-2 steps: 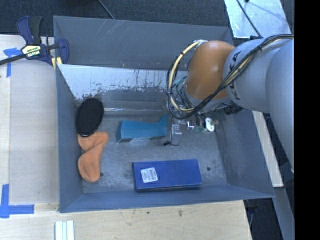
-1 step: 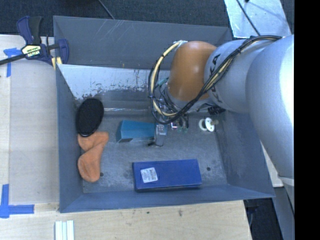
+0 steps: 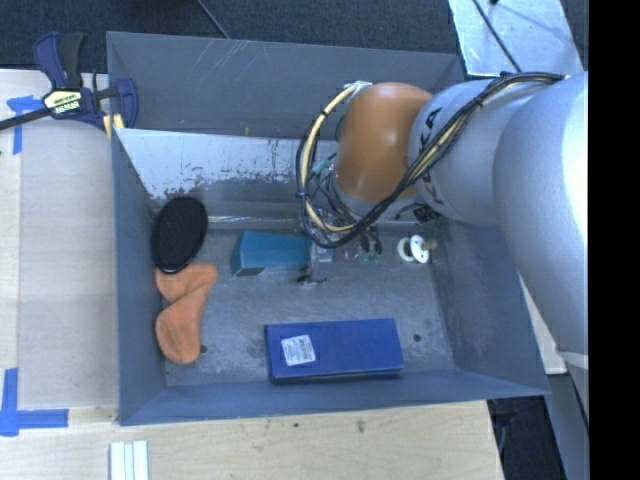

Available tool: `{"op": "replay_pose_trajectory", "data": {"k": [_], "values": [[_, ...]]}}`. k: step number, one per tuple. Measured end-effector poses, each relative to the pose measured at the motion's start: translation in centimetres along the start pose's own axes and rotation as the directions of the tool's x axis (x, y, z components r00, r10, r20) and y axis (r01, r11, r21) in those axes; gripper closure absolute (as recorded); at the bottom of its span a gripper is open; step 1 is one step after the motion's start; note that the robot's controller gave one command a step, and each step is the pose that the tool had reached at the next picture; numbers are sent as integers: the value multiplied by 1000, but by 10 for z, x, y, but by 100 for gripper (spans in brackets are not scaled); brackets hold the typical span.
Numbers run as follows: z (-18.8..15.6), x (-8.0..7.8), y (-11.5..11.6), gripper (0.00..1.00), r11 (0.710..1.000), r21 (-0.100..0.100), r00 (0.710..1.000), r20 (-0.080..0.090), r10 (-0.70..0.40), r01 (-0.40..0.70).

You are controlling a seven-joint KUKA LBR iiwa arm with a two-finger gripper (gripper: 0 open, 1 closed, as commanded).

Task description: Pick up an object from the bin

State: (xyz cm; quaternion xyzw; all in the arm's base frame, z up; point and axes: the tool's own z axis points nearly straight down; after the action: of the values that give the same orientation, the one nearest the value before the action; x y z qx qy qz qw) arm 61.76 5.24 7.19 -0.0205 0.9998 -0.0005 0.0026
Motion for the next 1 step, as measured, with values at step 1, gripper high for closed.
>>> {"op": "replay_pose_trajectory", "data": {"k": [1], "values": [[0, 0, 0, 100, 1000, 0, 1000, 0, 0, 0]]}}
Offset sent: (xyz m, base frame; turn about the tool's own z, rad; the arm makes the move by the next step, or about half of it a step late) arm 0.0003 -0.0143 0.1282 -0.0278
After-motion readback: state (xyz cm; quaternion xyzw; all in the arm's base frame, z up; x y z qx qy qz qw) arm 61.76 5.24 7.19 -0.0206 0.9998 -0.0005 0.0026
